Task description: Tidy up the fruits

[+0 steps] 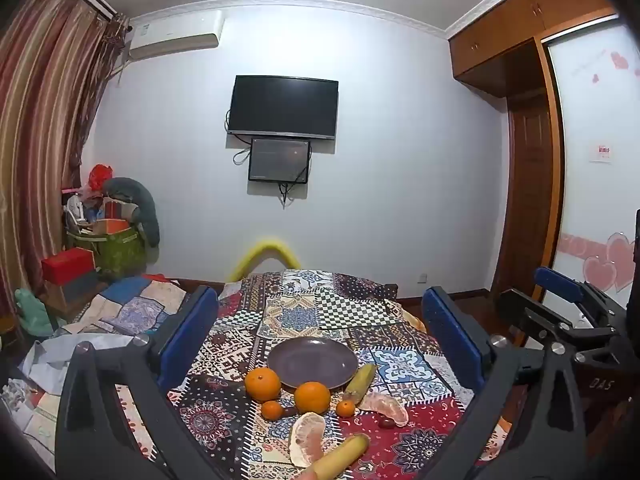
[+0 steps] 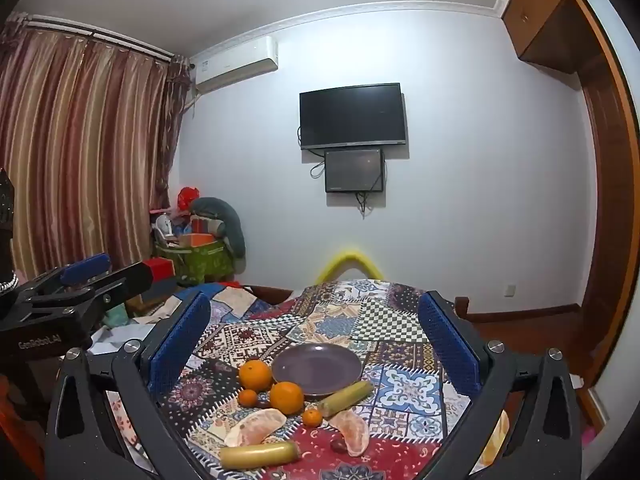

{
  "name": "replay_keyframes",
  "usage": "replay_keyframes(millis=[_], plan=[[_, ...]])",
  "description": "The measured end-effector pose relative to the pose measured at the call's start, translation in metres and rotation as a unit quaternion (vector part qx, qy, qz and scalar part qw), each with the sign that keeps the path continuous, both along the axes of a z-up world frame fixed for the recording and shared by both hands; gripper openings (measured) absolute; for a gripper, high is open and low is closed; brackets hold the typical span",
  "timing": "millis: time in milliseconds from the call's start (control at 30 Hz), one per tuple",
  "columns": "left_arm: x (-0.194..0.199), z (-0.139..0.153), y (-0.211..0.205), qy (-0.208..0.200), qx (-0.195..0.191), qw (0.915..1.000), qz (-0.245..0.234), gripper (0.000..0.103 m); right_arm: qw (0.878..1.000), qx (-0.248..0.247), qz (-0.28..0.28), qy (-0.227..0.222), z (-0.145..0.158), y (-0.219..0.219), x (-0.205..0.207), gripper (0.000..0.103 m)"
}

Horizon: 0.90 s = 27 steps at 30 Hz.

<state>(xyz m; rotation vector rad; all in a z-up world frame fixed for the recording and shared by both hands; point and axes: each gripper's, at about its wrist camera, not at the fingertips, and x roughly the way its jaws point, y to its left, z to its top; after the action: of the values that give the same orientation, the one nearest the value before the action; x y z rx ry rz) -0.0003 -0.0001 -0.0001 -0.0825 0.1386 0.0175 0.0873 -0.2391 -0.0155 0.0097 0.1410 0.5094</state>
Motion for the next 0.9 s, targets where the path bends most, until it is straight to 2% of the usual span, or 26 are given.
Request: replay_keyframes(millis=[133,200,300,900], plan=[[0.005,-0.003,0.007,0.010,-0.006,0.9999,-0.009,0.103,1.000,-0.002,-0.006,-0.001,0.000,-0.001,0.000,0.103],[-0.004,-0.007,0.005,-0.006,0.000,0.9999,-0.013,0.103,1.000,-0.001,-0.007,-0.001,0.000,-0.004,0.001,0.103],[0.003,-0.005,0.001,0.006,0.006,0.9999,-0.010,0.103,1.000,-0.001,-0.008,0.001,-0.002,0.001,-0.003,0.103],[0.006,-0.004,-0.005,0.010,0.018,0.9997,-0.016,0.103,1.000,0.003,-0.007,0.017,-0.004,-0.003,0.004,0.103]])
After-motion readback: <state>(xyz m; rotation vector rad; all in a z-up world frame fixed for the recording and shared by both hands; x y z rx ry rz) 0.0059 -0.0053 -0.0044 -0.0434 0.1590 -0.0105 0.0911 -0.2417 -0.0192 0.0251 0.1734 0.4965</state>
